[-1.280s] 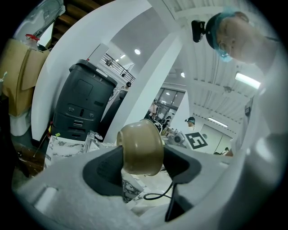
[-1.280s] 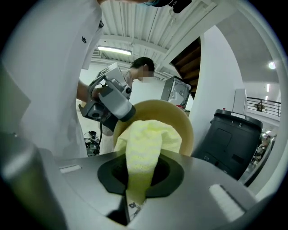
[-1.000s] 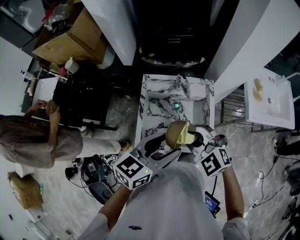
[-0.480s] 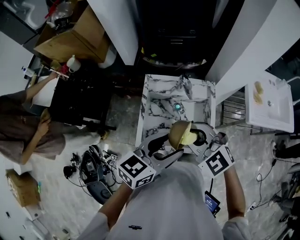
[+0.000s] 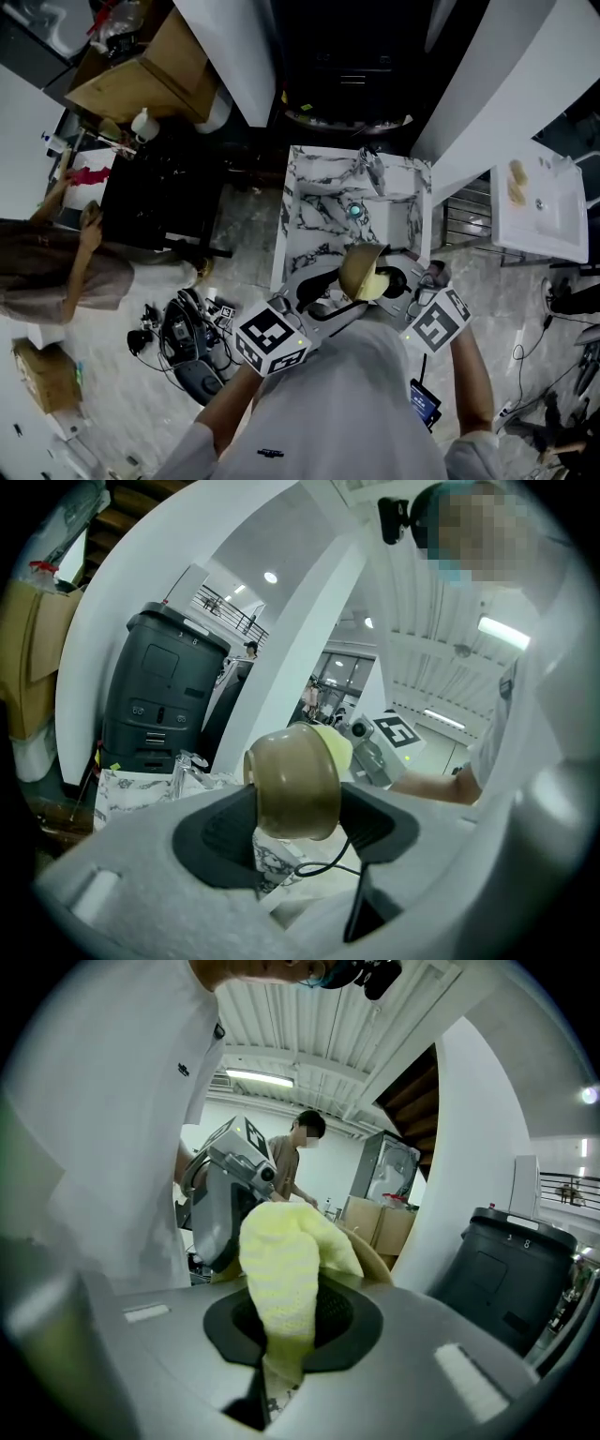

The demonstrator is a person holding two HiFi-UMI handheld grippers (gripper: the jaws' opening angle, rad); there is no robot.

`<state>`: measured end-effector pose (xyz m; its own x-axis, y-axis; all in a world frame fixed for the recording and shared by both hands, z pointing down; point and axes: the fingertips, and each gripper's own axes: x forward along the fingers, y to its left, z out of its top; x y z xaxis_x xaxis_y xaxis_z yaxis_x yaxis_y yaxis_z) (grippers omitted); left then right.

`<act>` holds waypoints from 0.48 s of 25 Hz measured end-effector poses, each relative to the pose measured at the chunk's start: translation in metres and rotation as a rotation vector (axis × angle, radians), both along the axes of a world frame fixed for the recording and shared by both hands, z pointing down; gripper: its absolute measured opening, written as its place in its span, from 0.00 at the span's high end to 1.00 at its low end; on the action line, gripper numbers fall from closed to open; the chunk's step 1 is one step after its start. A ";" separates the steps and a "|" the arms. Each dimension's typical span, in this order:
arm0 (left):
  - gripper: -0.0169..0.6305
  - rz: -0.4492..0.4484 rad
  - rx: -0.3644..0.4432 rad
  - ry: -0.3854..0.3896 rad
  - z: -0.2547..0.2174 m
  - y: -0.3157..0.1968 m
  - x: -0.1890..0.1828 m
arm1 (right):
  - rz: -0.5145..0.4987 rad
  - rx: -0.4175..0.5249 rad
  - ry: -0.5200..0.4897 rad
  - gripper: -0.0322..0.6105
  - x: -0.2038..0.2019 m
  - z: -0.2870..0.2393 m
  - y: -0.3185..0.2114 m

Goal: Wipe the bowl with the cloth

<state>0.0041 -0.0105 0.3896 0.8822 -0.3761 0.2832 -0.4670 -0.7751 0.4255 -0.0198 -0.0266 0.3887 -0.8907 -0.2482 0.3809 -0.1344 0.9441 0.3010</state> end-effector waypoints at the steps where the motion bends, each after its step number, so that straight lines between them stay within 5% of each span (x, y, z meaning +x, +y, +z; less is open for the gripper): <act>1: 0.54 -0.001 -0.010 0.014 -0.001 0.000 -0.001 | -0.010 -0.002 0.002 0.90 -0.001 0.001 0.002; 12: 0.54 -0.016 -0.046 0.072 -0.005 0.002 -0.003 | -0.048 0.045 0.155 0.90 0.006 0.026 0.016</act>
<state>0.0012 -0.0087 0.3842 0.8949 -0.3781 0.2369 -0.4461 -0.7469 0.4930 -0.0133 -0.0105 0.4148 -0.8334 -0.2267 0.5041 -0.0381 0.9334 0.3568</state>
